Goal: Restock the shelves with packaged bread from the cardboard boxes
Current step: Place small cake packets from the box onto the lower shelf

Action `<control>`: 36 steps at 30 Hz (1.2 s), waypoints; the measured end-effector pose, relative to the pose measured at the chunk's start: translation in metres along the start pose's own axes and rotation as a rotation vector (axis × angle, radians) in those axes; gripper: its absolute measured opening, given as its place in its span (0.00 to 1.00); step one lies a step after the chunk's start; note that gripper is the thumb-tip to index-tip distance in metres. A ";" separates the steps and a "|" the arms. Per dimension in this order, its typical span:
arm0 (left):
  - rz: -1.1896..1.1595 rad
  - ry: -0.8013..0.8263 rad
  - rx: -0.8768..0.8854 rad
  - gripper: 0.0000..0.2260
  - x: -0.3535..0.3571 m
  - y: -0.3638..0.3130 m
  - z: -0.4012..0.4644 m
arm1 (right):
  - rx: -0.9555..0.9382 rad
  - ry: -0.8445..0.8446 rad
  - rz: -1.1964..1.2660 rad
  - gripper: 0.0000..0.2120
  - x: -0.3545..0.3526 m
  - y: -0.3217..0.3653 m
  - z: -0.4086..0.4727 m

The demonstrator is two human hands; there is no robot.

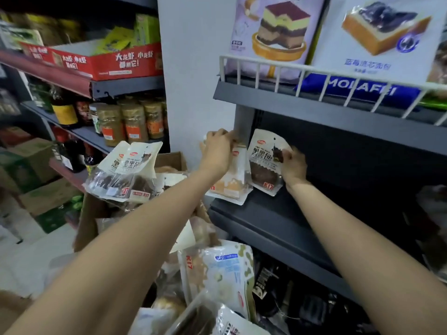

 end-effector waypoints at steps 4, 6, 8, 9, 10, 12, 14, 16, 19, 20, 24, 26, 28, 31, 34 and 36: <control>-0.006 -0.019 0.079 0.18 0.010 0.005 0.017 | -0.036 0.046 0.015 0.17 0.027 0.000 0.028; 0.000 -0.016 0.103 0.16 0.015 0.007 0.022 | -0.079 0.090 -0.055 0.18 0.039 -0.001 0.040; 0.020 -0.006 0.108 0.15 0.021 0.007 0.026 | -0.105 0.157 -0.152 0.18 0.050 -0.004 0.047; 0.033 0.003 0.100 0.15 0.024 0.008 0.028 | -0.105 0.183 -0.179 0.18 0.054 -0.006 0.050; 0.047 0.010 0.087 0.15 0.026 0.007 0.030 | -0.095 0.184 -0.186 0.20 0.054 -0.007 0.050; 0.093 -0.013 0.073 0.15 0.027 0.006 0.033 | -0.110 0.081 -0.126 0.26 0.041 -0.004 0.040; 0.152 -0.079 0.090 0.13 0.025 0.000 0.035 | -0.240 -0.020 -0.053 0.28 0.025 0.004 0.018; 0.176 -0.091 0.125 0.13 0.027 -0.010 0.037 | -0.358 0.146 0.048 0.30 0.032 0.007 -0.003; 0.094 -0.045 0.167 0.12 0.037 -0.022 0.038 | -0.301 0.475 0.173 0.29 0.059 -0.003 -0.017; 0.068 -0.027 0.174 0.12 0.040 -0.024 0.037 | -0.270 0.452 0.138 0.26 0.061 -0.007 -0.015; -0.023 -0.042 0.086 0.23 0.054 -0.007 0.035 | -0.188 0.180 0.030 0.17 0.047 -0.018 0.000; -0.265 -0.033 -0.120 0.27 0.059 0.013 0.030 | -0.137 0.104 0.016 0.16 0.043 -0.026 0.004; -0.310 0.107 -0.220 0.30 0.070 0.020 0.021 | -0.118 0.090 0.013 0.18 0.043 -0.030 0.004; -0.353 0.313 -0.302 0.27 0.084 0.024 0.008 | -0.090 0.103 0.007 0.22 0.044 -0.031 0.003; -0.448 0.396 -0.344 0.28 0.094 0.026 0.001 | -0.094 0.237 -0.117 0.27 0.052 -0.033 0.002; -0.536 0.394 -0.372 0.30 0.095 0.025 -0.003 | -0.072 0.315 -0.132 0.31 0.052 -0.035 -0.001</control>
Point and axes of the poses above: each hand's wrist, its own z-axis towards the middle knuckle, its own x-axis out of the palm, y = z × x, the point moved 7 cm from there along z, towards the middle knuckle, and after that the axes turned 5 degrees about -z, right-handed, at the moved point
